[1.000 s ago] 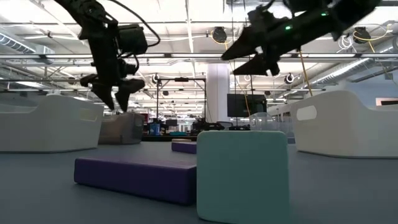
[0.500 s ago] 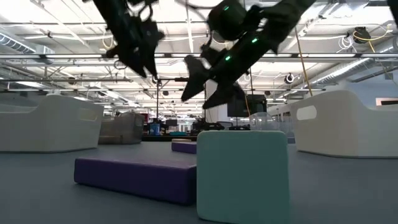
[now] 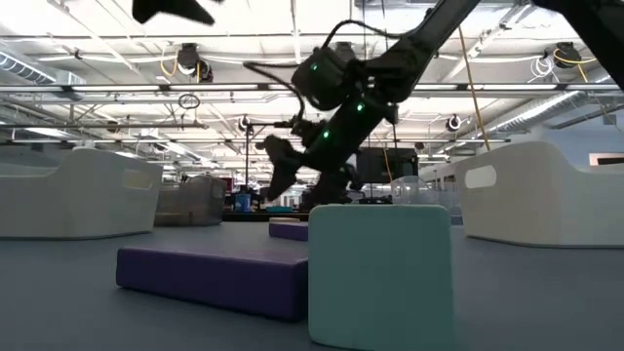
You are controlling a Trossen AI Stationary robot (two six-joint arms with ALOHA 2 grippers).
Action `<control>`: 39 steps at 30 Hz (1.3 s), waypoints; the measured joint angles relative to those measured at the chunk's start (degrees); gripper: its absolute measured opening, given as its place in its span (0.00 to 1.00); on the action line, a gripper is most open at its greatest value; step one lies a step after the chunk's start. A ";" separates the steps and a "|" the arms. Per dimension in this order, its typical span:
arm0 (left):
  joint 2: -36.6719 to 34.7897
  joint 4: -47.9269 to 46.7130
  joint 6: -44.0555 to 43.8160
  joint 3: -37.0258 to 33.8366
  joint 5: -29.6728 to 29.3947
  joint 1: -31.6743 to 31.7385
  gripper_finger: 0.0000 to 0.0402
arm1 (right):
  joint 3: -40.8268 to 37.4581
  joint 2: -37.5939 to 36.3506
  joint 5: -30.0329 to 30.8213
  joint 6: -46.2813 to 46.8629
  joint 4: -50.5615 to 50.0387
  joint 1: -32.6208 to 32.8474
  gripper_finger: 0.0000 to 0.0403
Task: Sort & place blocks by color
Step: Put the brown block into the black bin
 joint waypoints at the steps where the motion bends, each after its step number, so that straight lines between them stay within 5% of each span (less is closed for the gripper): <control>1: -0.44 0.78 -0.25 0.00 -0.77 -1.19 0.49 | 0.35 0.81 -0.62 -0.61 0.12 -0.37 0.87; 13: -1.22 3.35 -0.34 0.00 -5.21 -7.49 0.49 | 2.32 6.04 -2.02 -7.55 0.01 -2.37 0.80; 25: -1.20 3.17 -0.32 0.00 -6.51 -7.80 0.49 | 2.32 6.01 -0.72 -10.00 -7.09 -1.91 0.28; 32: -1.18 3.06 -2.36 -2.91 -6.51 -7.80 0.49 | 1.92 1.47 -6.51 -12.28 -10.47 -1.61 0.28; 39: -1.18 11.00 -6.48 -11.28 -8.65 -7.36 0.49 | 1.94 -8.49 -6.08 -20.91 -13.97 1.26 0.28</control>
